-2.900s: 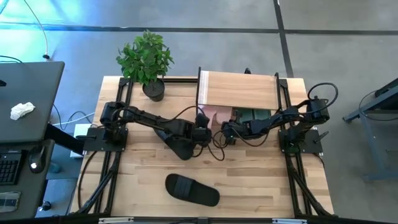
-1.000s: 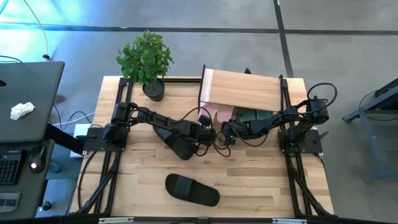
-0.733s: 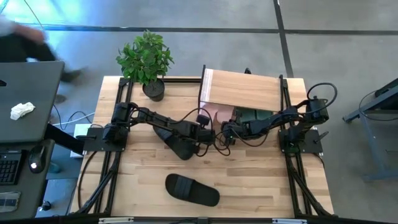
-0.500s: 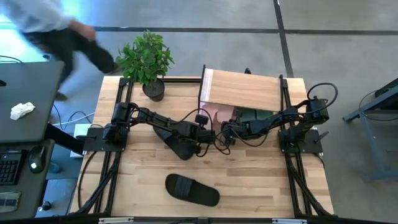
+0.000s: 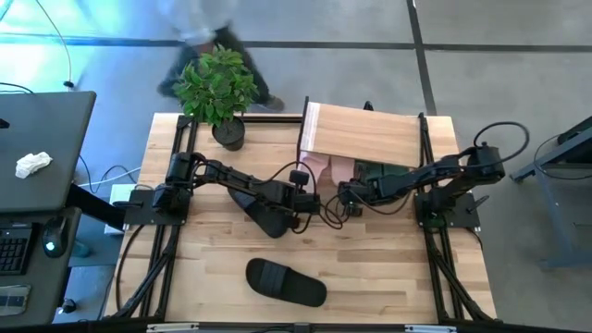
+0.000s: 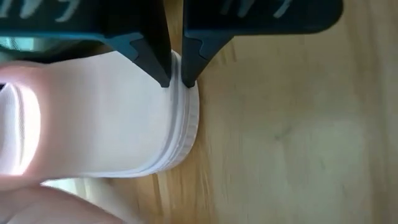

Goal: Pick and place slides into the shelf
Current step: Adjust the pink slides under the shelf

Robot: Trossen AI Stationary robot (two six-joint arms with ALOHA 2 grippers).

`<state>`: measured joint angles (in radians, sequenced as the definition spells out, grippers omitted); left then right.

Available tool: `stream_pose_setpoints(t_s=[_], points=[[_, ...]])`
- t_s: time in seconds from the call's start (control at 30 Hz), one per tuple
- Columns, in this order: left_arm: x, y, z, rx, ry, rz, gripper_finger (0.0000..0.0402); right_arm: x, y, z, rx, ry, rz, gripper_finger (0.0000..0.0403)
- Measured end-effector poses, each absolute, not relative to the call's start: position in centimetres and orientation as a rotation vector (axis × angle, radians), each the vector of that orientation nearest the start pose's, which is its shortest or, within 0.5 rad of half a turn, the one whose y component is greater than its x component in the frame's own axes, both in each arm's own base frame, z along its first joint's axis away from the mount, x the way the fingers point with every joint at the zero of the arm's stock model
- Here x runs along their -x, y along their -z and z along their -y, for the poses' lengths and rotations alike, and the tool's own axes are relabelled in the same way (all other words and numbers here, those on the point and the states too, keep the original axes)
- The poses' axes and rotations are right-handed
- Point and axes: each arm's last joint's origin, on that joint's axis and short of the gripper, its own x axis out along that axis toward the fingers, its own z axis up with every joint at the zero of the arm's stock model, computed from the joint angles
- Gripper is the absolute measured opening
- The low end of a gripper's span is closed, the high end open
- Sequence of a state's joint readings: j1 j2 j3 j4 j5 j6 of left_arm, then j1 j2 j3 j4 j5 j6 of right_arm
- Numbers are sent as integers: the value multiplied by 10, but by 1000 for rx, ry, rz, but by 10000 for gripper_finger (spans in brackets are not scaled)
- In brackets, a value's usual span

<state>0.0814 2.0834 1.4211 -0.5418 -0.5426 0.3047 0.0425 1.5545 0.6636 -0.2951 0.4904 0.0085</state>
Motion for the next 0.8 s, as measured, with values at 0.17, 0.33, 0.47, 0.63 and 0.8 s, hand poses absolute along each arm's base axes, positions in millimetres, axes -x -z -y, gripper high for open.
stream_pose_setpoints(t_s=[0.17,0.33,0.47,0.63,0.8], points=[[-413,-144,-48,-505,-366,-1236,0,-251,-132,2,286,395,-1134,0],[-417,-146,-49,-461,-377,-1188,0,-252,-132,2,278,395,-1125,0],[-419,-147,-49,-436,-382,-1152,0,-252,-132,1,264,373,-1133,0],[-423,-154,-57,-439,-461,-1117,0,-253,-132,-2,191,261,-1145,0],[-429,-163,-51,-428,-421,-1094,0,-252,-133,-2,196,281,-1145,0]])
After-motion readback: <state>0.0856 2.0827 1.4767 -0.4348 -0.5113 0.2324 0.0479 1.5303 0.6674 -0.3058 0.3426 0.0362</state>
